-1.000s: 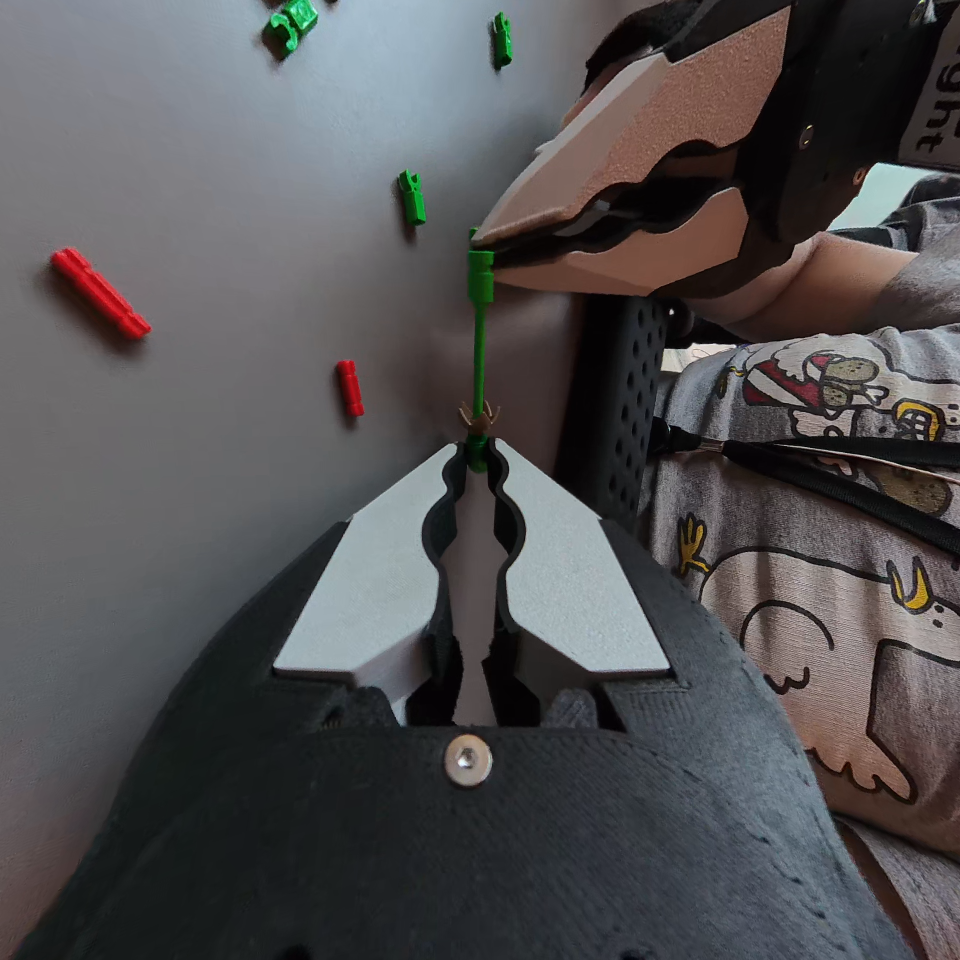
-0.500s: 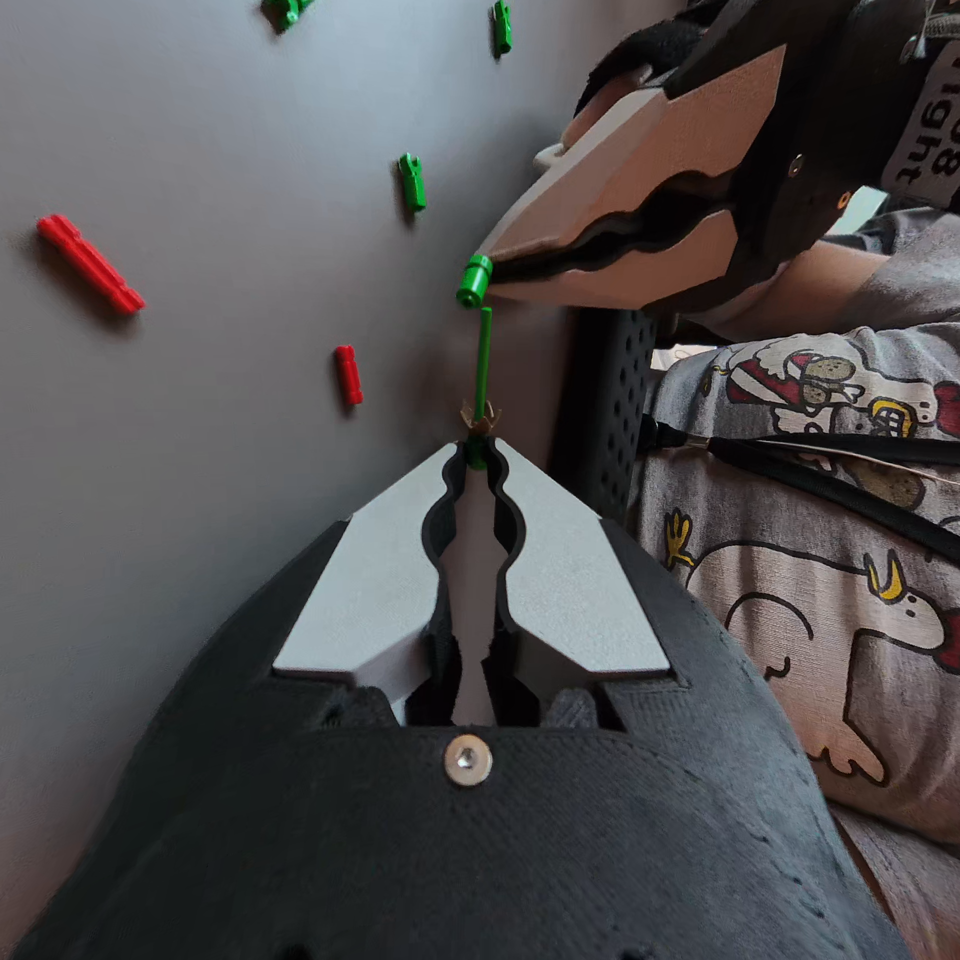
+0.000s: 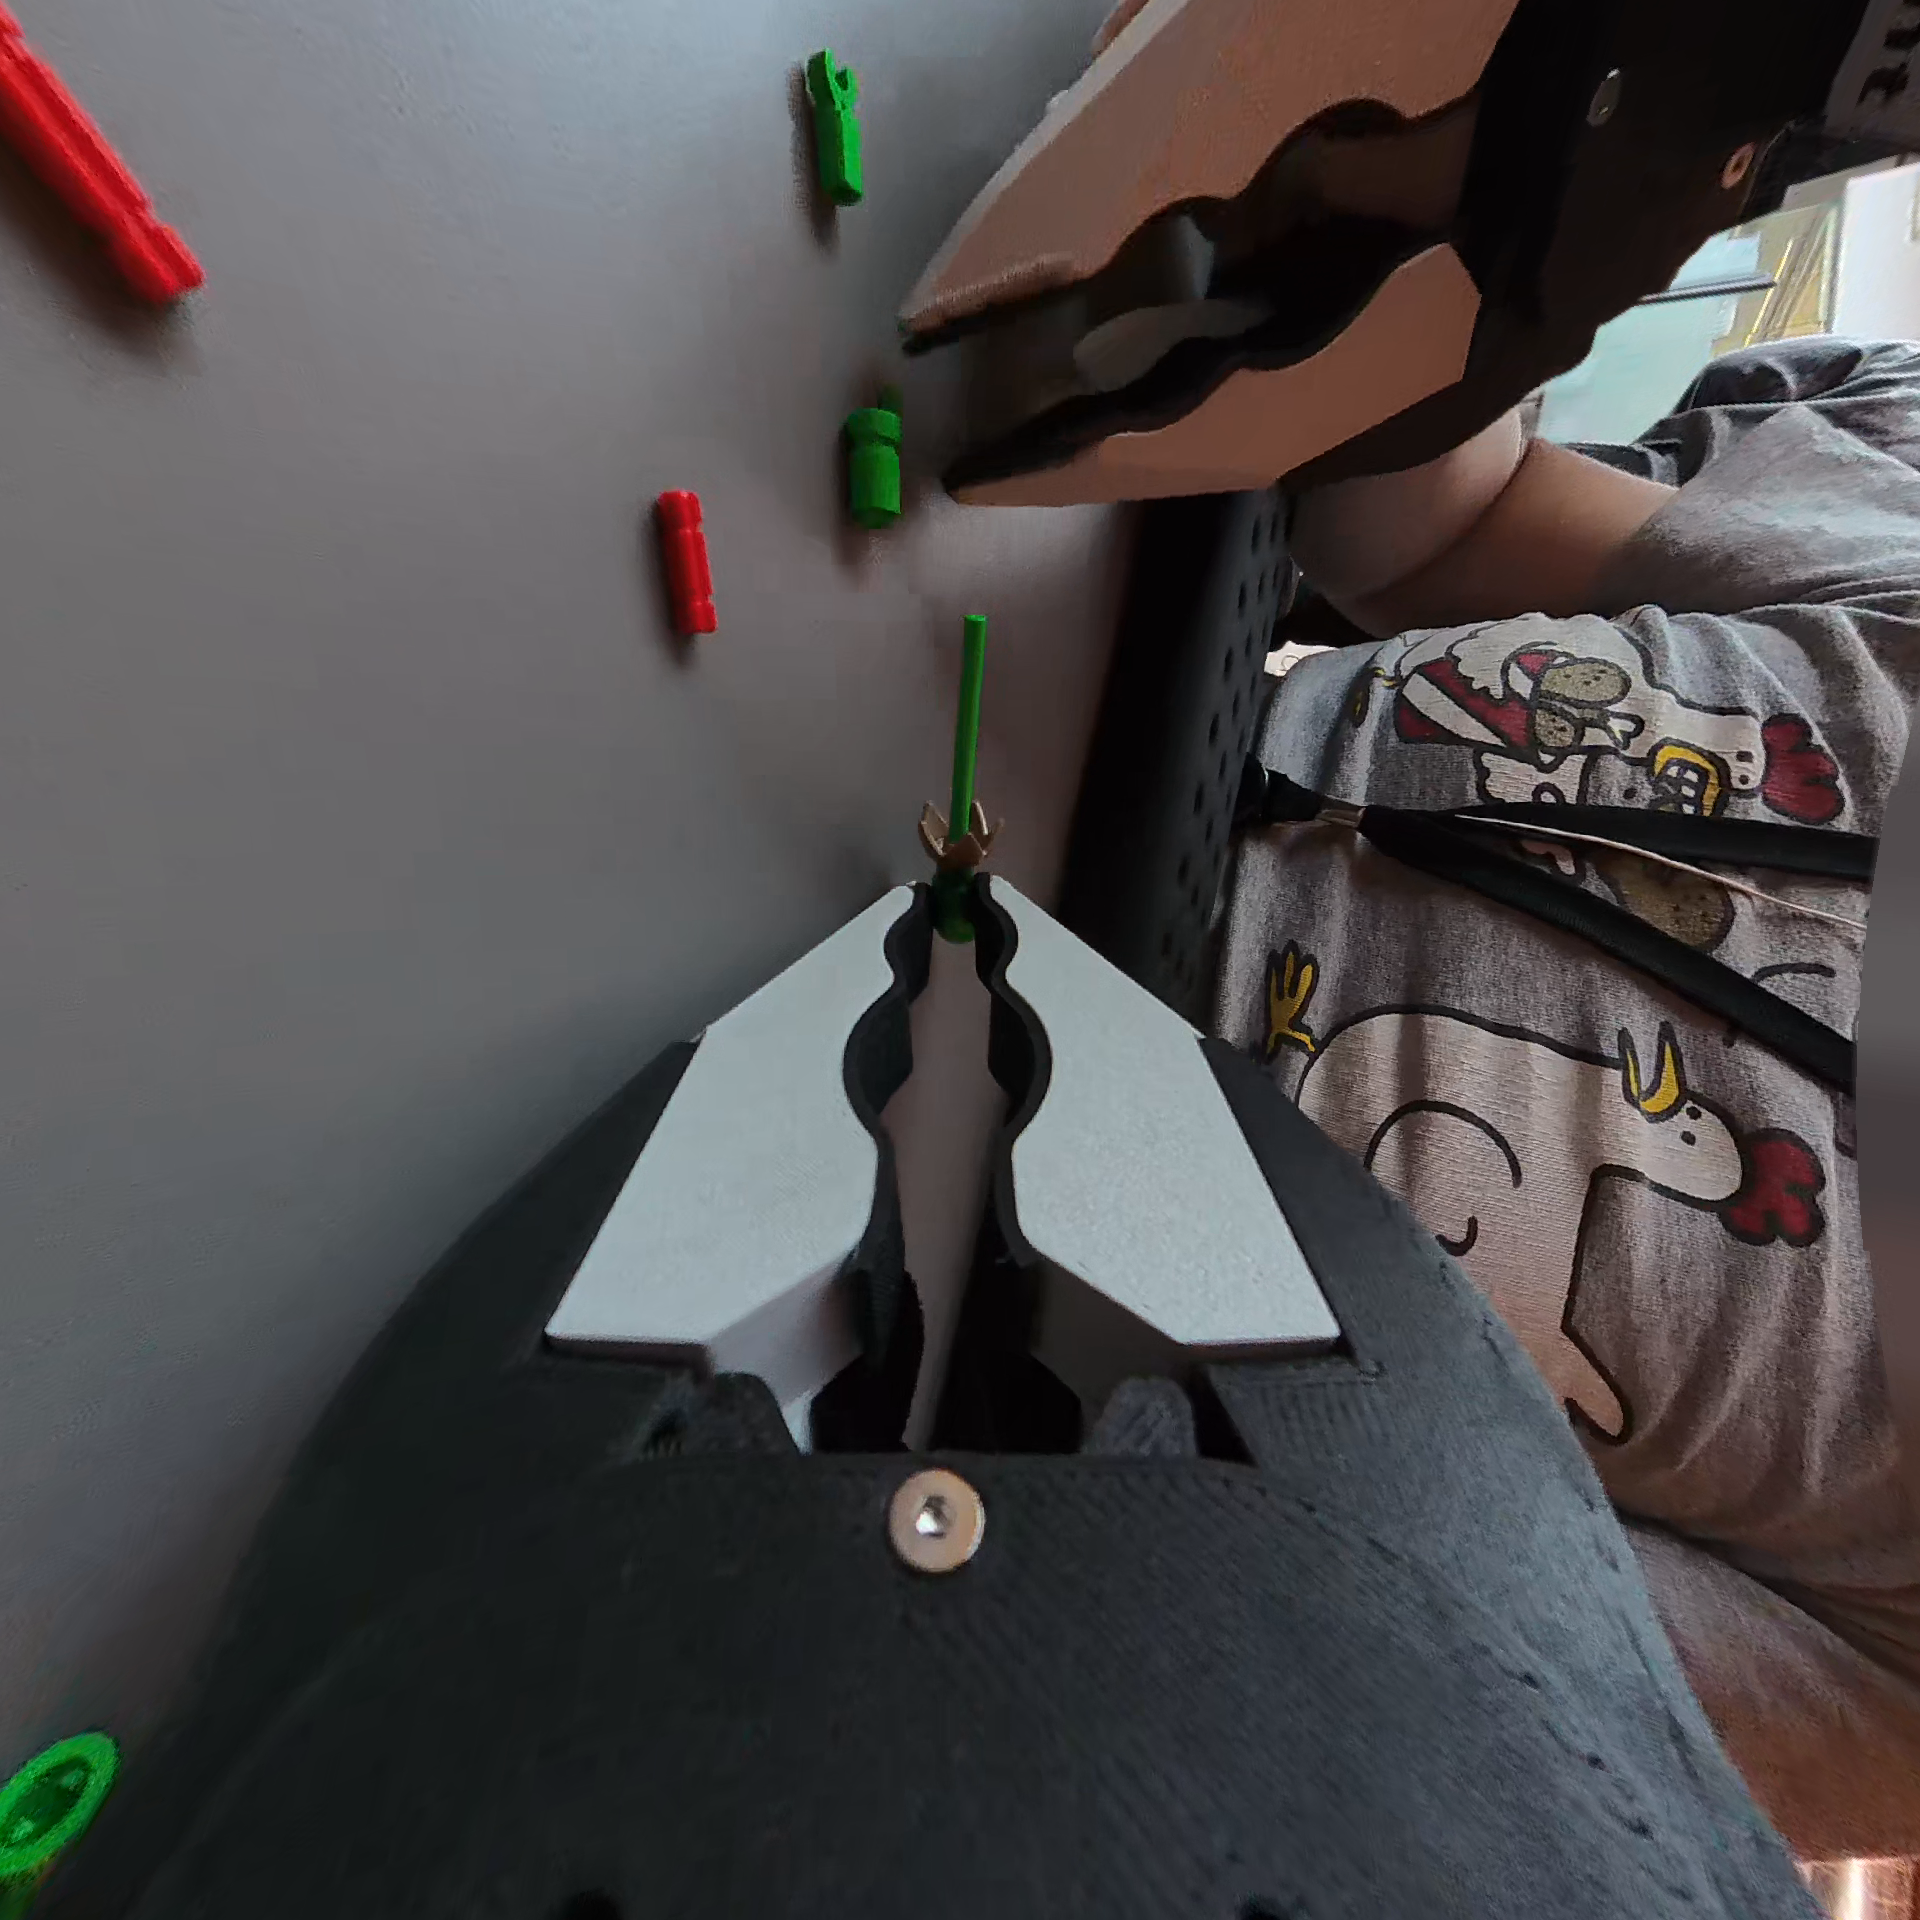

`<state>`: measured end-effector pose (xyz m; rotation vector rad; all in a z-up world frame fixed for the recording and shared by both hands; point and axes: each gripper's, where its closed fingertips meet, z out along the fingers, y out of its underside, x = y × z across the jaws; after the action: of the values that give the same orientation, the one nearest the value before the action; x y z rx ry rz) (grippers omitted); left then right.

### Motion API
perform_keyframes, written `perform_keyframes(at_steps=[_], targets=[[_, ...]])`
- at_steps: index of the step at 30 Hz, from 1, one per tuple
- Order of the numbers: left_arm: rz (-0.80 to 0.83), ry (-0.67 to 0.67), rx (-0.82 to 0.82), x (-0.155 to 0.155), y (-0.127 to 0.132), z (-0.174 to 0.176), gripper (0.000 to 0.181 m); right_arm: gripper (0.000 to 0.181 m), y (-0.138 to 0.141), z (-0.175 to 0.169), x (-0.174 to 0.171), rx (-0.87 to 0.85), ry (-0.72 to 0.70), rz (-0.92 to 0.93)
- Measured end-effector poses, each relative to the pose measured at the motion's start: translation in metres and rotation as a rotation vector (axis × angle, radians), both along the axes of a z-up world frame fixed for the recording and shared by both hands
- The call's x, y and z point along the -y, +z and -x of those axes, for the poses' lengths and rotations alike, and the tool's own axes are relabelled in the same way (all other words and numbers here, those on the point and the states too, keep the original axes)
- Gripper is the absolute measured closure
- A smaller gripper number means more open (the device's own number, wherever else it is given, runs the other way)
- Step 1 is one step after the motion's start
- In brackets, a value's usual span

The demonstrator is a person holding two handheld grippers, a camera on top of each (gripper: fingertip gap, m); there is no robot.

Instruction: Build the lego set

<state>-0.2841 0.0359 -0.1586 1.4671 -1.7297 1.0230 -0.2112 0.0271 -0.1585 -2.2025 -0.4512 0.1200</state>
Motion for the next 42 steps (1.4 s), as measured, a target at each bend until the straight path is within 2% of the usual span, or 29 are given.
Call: perform_keyframes(at_steps=[4, 6, 10, 12, 14, 17, 19, 21, 23, 27, 34, 42], targets=[[0.001, 0.007, 0.005, -0.003, 0.001, -0.001, 0.175, 0.159, 0.002, -0.002, 0.004, 0.088, 0.154, -0.008], [0.000, 0.008, 0.005, -0.003, 0.000, -0.001, 0.175, 0.159, 0.002, -0.012, -0.004, 0.115, 0.111, 0.029], [-0.001, 0.011, 0.011, -0.002, 0.001, -0.002, 0.175, 0.152, 0.009, 0.001, -0.013, -0.020, -0.019, 0.090], [-0.001, 0.014, 0.011, -0.003, 0.000, -0.002, 0.175, 0.153, 0.009, 0.003, -0.013, -0.023, -0.091, 0.083], [0.000, 0.014, 0.007, -0.003, 0.000, -0.003, 0.175, 0.153, 0.007, 0.002, -0.013, 0.015, -0.123, 0.077], [0.009, 0.013, -0.001, -0.002, 0.000, -0.003, 0.175, 0.154, 0.002, 0.004, -0.015, 0.020, -0.096, 0.097], [0.007, 0.002, 0.001, -0.001, 0.000, -0.002, 0.175, 0.154, -0.002, 0.005, -0.013, 0.031, -0.058, 0.134], [0.005, -0.002, 0.003, 0.000, 0.000, -0.001, 0.175, 0.155, -0.004, 0.013, -0.009, 0.079, 0.074, 0.155], [0.003, -0.009, 0.006, 0.001, 0.000, -0.001, 0.175, 0.156, 0.000, 0.002, -0.014, 0.225, 0.138, 0.121], [0.005, -0.015, 0.009, 0.001, -0.001, -0.001, 0.175, 0.155, 0.000, 0.009, -0.008, 0.273, 0.414, 0.172], [0.011, -0.009, 0.010, -0.001, 0.000, -0.001, 0.175, 0.163, 0.018, 0.002, -0.013, 0.196, 0.521, 0.149], [0.011, -0.017, 0.010, 0.000, 0.000, 0.000, 0.175, 0.169, -0.003, -0.007, -0.007, 0.175, 0.474, 0.346]])
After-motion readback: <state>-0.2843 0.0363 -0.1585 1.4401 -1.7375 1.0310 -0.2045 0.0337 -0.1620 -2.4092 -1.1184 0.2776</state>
